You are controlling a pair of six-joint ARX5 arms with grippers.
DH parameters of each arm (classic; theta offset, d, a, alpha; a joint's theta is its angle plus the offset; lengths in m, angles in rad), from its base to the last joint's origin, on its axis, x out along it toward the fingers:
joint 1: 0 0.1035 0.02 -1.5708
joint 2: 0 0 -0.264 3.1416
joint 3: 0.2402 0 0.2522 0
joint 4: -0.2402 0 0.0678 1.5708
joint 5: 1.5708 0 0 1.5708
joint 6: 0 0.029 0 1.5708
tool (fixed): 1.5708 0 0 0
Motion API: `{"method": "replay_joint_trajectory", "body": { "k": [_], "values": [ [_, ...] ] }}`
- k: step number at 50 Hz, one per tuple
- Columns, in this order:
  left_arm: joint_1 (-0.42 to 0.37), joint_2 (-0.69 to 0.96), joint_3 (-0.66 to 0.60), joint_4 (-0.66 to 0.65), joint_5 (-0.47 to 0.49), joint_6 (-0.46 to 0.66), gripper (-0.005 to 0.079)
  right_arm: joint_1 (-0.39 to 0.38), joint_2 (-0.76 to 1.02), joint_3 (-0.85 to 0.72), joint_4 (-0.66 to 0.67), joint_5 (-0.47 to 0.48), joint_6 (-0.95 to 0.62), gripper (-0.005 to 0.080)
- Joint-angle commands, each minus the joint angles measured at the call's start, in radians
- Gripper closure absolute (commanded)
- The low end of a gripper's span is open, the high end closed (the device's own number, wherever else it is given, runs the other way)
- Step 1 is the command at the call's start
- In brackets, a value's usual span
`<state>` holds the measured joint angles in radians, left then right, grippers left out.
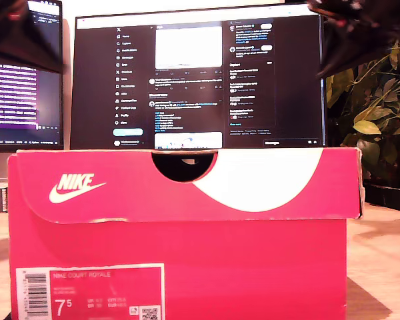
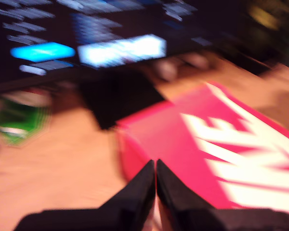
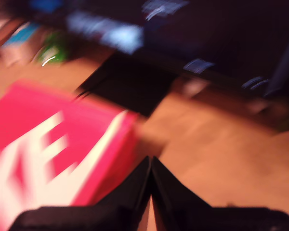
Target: Close the red shoebox by pushing the lid with your left arm and holding the box in place with your right arm
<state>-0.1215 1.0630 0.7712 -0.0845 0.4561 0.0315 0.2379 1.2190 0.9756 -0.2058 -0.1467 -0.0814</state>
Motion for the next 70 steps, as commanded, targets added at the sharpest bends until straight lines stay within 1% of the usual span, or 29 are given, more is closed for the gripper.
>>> {"method": "replay_joint_trajectory", "body": {
  "k": [1, 6, 13, 18, 25, 28, 31, 37, 38, 39, 45, 58, 63, 70],
  "values": [
    [0.041, 0.003, -0.002, 0.008, 0.026, 0.006, 0.0761, -0.019, -0.021, -0.013, 0.038, -0.001, -0.024, 0.0765],
    [0.092, -0.017, -0.002, -0.016, 0.055, 0.003, 0.0761, -0.063, -0.027, -0.013, 0.052, -0.008, -0.031, 0.0765],
    [0.129, -0.08, -0.002, -0.035, 0.052, 0.003, 0.0761, -0.13, -0.044, -0.014, 0.051, -0.043, -0.031, 0.0765],
    [0.146, -0.122, -0.002, -0.055, 0.021, 0.003, 0.0761, -0.166, -0.079, -0.039, 0.06, -0.045, -0.031, 0.0764],
    [0.156, -0.156, -0.019, -0.083, -0.034, -0.003, 0.0761, -0.195, -0.167, -0.135, 0.105, -0.041, -0.014, 0.0765],
    [0.156, -0.169, -0.041, -0.075, -0.077, -0.007, 0.0761, -0.2, -0.21, -0.186, 0.14, -0.037, -0.012, 0.0764],
    [0.156, -0.184, -0.067, -0.063, -0.101, -0.027, 0.0761, -0.201, -0.252, -0.235, 0.169, -0.034, -0.012, 0.0765],
    [0.153, -0.224, -0.122, -0.035, -0.148, -0.027, 0.0761, -0.201, -0.329, -0.325, 0.207, -0.024, 0.01, 0.0764],
    [0.153, -0.234, -0.133, -0.03, -0.154, -0.066, 0.0761, -0.201, -0.341, -0.34, 0.212, -0.021, 0.013, 0.0765],
    [0.153, -0.243, -0.143, -0.026, -0.159, -0.069, 0.0761, -0.201, -0.352, -0.354, 0.215, -0.016, 0.015, 0.0764],
    [0.15, -0.313, -0.208, -0.007, -0.181, -0.08, 0.0761, -0.2, -0.423, -0.428, 0.224, 0.034, 0.03, 0.0764],
    [0.136, -0.474, -0.335, 0.007, -0.204, -0.111, 0.0761, -0.199, -0.578, -0.569, 0.24, 0.056, 0.034, 0.0765],
    [0.132, -0.532, -0.368, 0.006, -0.214, -0.11, 0.0761, -0.199, -0.647, -0.626, 0.266, 0.079, 0.047, 0.0764],
    [0.132, -0.609, -0.412, 0.011, -0.224, -0.109, 0.0761, -0.199, -0.747, -0.701, 0.284, 0.085, 0.057, 0.0765]
  ]
}}
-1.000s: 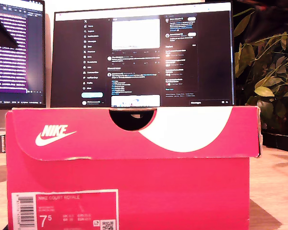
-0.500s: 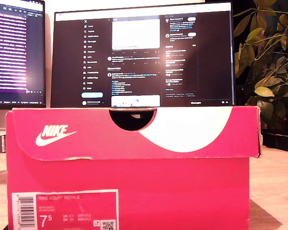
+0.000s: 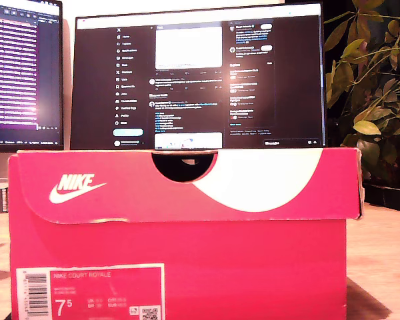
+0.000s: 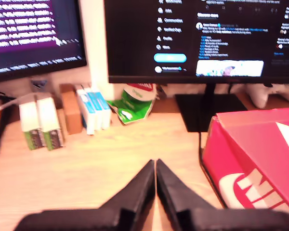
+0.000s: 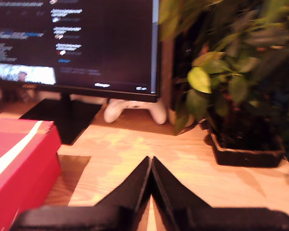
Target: Close the red shoebox by pushing the lid with your left arm and holding the box in place with your right arm
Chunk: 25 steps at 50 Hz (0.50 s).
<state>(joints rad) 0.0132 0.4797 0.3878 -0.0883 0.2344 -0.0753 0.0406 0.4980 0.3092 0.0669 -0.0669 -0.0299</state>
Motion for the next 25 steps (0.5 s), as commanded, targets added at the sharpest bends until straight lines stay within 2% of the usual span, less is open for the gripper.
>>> {"method": "replay_joint_trajectory", "body": {
  "k": [1, 13, 25],
  "values": [
    [-0.003, -0.037, -0.036, 0.014, -0.005, -0.003, 0.0761, -0.002, -0.04, -0.046, 0.011, 0.011, 0.009, 0.0764],
    [-0.003, -0.17, -0.117, 0.039, -0.056, -0.035, 0.0761, -0.002, -0.235, -0.159, 0.009, 0.023, 0.034, 0.0764],
    [-0.003, -0.275, -0.224, 0.056, -0.098, -0.041, 0.0761, -0.002, -0.389, -0.205, -0.061, 0.025, 0.006, 0.0765]
  ]
}}
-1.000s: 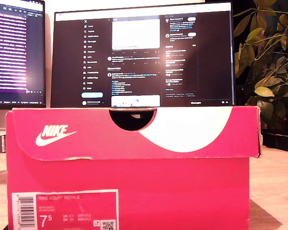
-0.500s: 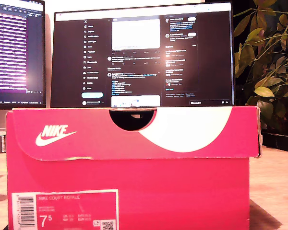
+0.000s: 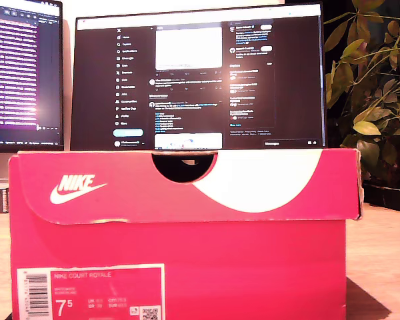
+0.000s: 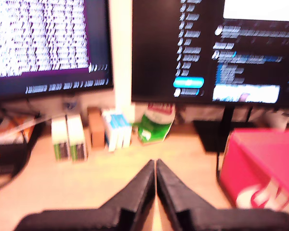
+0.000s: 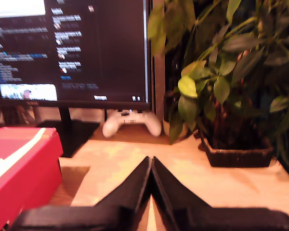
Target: Close the red shoebox by pushing the lid with your left arm and holding the box in place with your right arm
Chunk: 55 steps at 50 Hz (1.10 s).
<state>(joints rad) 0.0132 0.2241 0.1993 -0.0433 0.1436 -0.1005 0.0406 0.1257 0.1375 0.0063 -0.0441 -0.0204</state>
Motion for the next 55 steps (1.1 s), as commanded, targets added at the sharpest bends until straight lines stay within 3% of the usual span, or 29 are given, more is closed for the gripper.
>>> {"method": "replay_joint_trajectory", "body": {
  "k": [1, 17, 32, 38, 42, 55],
  "values": [
    [-0.003, -0.029, -0.043, 0.011, -0.009, -0.016, 0.0761, -0.002, -0.029, -0.039, -0.003, 0.003, -0.003, 0.0764],
    [-0.007, -0.243, -0.164, -0.071, -0.019, -0.016, 0.0761, -0.002, -0.124, -0.091, -0.077, 0.019, -0.033, 0.0765],
    [-0.016, -0.237, -0.172, -0.149, -0.017, 0.002, 0.0761, -0.003, -0.124, -0.092, -0.193, 0.047, -0.019, 0.0764],
    [-0.016, -0.237, -0.172, -0.222, -0.013, -0.085, 0.0761, -0.002, -0.124, -0.092, -0.249, 0.043, -0.002, 0.0764],
    [-0.016, -0.237, -0.172, -0.272, -0.013, -0.085, 0.0761, -0.002, -0.124, -0.092, -0.288, 0.044, -0.002, 0.0764],
    [-0.016, -0.237, -0.172, -0.302, -0.013, -0.084, 0.0761, -0.002, -0.124, -0.092, -0.289, 0.044, -0.002, 0.0764]
  ]
}}
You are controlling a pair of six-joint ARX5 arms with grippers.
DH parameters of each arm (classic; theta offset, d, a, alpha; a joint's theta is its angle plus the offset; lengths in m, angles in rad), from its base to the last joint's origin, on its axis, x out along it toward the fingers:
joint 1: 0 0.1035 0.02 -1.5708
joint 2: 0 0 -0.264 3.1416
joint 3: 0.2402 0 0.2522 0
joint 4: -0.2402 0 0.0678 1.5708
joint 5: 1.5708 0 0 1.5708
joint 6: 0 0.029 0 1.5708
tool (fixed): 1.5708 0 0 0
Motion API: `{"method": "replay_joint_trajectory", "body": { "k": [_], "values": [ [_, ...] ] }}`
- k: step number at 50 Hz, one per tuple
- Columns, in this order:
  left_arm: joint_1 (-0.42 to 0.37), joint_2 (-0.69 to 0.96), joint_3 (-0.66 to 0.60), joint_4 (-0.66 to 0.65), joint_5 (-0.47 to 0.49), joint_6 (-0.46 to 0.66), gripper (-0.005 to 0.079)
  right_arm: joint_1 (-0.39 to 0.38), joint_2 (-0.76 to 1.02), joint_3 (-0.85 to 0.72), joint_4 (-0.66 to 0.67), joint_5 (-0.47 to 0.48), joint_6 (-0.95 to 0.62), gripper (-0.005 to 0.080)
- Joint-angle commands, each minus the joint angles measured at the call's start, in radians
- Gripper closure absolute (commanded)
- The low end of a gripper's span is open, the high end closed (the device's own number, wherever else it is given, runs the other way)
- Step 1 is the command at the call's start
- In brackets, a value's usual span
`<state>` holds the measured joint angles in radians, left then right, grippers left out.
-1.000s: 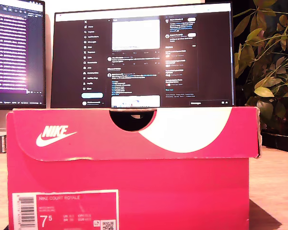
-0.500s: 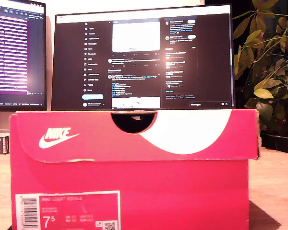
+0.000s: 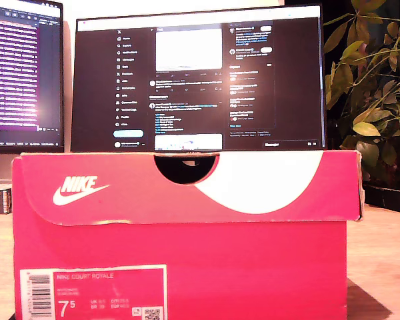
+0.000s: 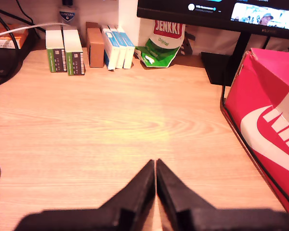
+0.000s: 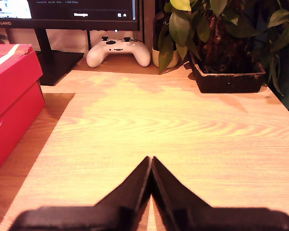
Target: Close the red shoebox by pushing the lid with your left arm and holding the box in place with your right arm
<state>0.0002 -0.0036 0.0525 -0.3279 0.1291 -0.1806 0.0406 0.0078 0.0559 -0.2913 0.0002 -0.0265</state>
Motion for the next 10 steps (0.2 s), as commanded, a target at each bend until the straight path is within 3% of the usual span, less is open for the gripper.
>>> {"method": "replay_joint_trajectory", "body": {
  "k": [1, 10],
  "values": [
    [-0.003, -0.008, -0.025, -0.017, 0.002, -0.003, 0.0761, -0.002, -0.006, -0.01, 0.008, 0.0, 0.004, 0.0764],
    [-0.003, -0.009, -0.025, -0.017, 0.002, -0.003, 0.0761, -0.002, -0.006, -0.01, 0.008, 0.0, 0.004, 0.0764]
  ]
}}
